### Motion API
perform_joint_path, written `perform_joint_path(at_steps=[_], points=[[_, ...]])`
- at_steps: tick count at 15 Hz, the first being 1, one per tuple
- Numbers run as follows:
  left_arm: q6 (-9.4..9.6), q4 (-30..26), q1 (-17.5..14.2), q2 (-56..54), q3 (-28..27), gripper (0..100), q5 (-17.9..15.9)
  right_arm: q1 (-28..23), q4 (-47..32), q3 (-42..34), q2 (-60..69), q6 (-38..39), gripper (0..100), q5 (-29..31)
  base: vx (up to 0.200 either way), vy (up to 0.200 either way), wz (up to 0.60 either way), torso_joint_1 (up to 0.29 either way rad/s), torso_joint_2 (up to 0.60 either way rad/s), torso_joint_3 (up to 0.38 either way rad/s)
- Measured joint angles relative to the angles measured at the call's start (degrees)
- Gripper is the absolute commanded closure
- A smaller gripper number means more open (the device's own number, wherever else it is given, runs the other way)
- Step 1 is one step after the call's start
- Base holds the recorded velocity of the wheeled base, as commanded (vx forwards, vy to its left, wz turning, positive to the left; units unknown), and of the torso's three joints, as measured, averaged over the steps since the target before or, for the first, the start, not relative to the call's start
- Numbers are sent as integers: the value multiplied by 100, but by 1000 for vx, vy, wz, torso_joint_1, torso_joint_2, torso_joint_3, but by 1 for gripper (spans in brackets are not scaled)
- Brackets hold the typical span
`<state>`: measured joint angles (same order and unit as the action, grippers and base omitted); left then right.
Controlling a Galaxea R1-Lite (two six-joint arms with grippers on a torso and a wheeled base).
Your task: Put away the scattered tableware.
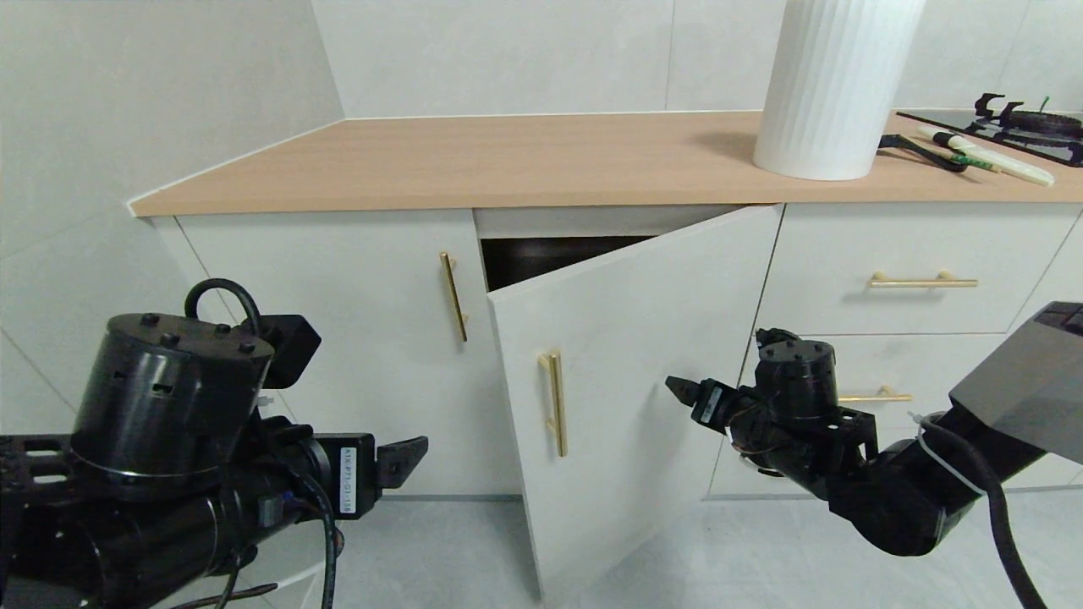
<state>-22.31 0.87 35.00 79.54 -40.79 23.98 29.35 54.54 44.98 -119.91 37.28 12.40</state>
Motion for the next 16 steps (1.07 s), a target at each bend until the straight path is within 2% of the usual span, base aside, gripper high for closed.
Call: perform_joint_path(at_steps=[7,12,16], points=[[-2,2,0,-9,0,0,-1,-141,-5,527,-145,684,0,229,0,0,0,0,0,0],[-10,0,-2,0,0,0,-1,-284,-5,969,-429,736,0,299,0,0,0,0,0,0],[-10,0,-2,0,2,0,0,-419,-33,1493,-881,730,0,928,0,0,0,0,0,0]])
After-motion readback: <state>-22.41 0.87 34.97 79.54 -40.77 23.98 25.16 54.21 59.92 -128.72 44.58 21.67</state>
